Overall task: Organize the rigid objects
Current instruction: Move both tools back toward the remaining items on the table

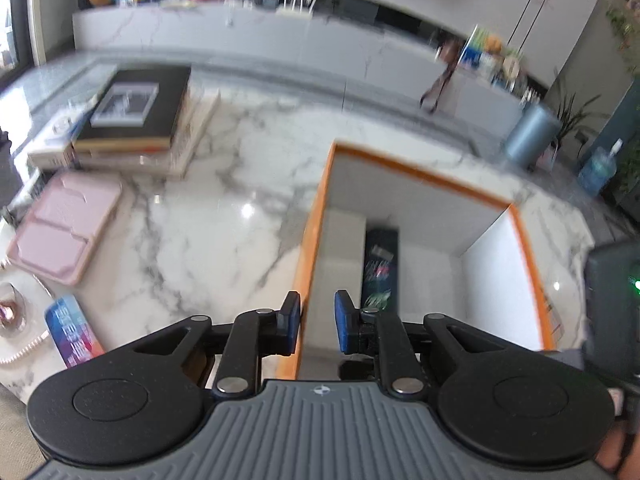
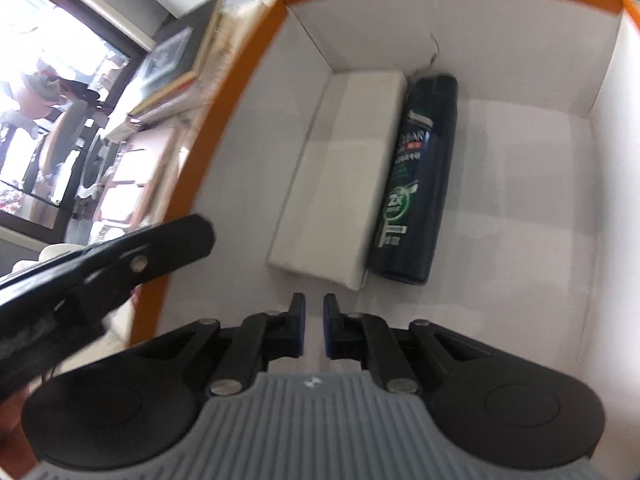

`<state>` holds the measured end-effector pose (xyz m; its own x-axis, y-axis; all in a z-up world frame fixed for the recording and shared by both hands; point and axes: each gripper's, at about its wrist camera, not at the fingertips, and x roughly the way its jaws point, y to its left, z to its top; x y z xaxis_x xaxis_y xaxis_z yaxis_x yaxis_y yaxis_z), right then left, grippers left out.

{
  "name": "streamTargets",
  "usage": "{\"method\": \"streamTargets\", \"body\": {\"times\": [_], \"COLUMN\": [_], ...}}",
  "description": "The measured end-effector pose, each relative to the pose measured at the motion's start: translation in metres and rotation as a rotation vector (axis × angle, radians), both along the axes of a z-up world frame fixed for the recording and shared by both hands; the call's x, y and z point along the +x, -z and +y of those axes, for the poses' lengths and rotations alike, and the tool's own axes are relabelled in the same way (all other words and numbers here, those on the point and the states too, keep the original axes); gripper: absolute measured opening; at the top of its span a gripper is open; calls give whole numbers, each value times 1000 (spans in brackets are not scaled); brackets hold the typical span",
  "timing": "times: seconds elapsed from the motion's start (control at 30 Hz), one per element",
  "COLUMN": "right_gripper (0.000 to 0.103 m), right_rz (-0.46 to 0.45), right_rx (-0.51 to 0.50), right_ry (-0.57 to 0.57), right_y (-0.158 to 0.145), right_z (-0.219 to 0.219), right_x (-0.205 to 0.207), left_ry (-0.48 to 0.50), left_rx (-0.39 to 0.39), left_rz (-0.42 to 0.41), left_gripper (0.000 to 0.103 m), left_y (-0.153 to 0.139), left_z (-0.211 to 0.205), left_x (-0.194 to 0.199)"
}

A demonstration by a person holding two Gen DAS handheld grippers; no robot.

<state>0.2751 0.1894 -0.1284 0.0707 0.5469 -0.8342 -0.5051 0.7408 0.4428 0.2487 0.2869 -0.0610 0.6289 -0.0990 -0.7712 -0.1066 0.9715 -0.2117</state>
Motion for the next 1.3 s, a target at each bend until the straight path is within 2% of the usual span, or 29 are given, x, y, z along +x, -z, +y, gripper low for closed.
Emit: {"method": "streamTargets", "body": {"times": [0.17, 0.37, 0.5, 0.63, 0.73, 0.8, 0.87, 0.93, 1.0, 1.07, 1.2, 1.3], "right_gripper": [15, 34, 35, 35, 35, 35, 35, 33, 30, 30, 30, 30], "right_rz": [-120, -290, -317, -262, -235, -212, -177, -166, -150, -122, -25, -2], "right_rx": [100, 118, 85, 48, 13, 14, 19, 18, 17, 39, 107, 140], "right_ry": [44, 143, 238, 341, 398, 424, 462, 502, 544, 564, 579, 585], "right_y": [-45, -86, -93, -80, -64, -55, -45, -39, -35, -29, -9, 1], "right_z": [-52, -137, -207, -269, -302, -316, -324, -333, -344, -354, -366, -368], "right_x": [-17, -37, -42, -44, -44, -42, -37, -32, -24, -15, -3, 3], "left_ry": [31, 146, 266, 364, 391, 386, 393, 393, 399, 411, 431, 442], "left_rx": [-5, -27, -64, -87, -90, -80, -52, 5, 67, 119, 257, 349], "left_rz": [-106, -162, -125, -59, 13, 64, 90, 112, 121, 112, 101, 105], "left_gripper": [20, 21, 21, 21, 21, 27, 37, 39, 45, 59, 62, 62], "left_y": [-36, -60, -57, -42, -23, -8, 5, 17, 28, 36, 57, 72], "left_z": [-19, -71, -118, -167, -201, -221, -241, -259, -276, -291, -320, -335], "left_x": [-30, -63, -74, -77, -70, -64, -60, -53, -48, -43, -31, -28]}}
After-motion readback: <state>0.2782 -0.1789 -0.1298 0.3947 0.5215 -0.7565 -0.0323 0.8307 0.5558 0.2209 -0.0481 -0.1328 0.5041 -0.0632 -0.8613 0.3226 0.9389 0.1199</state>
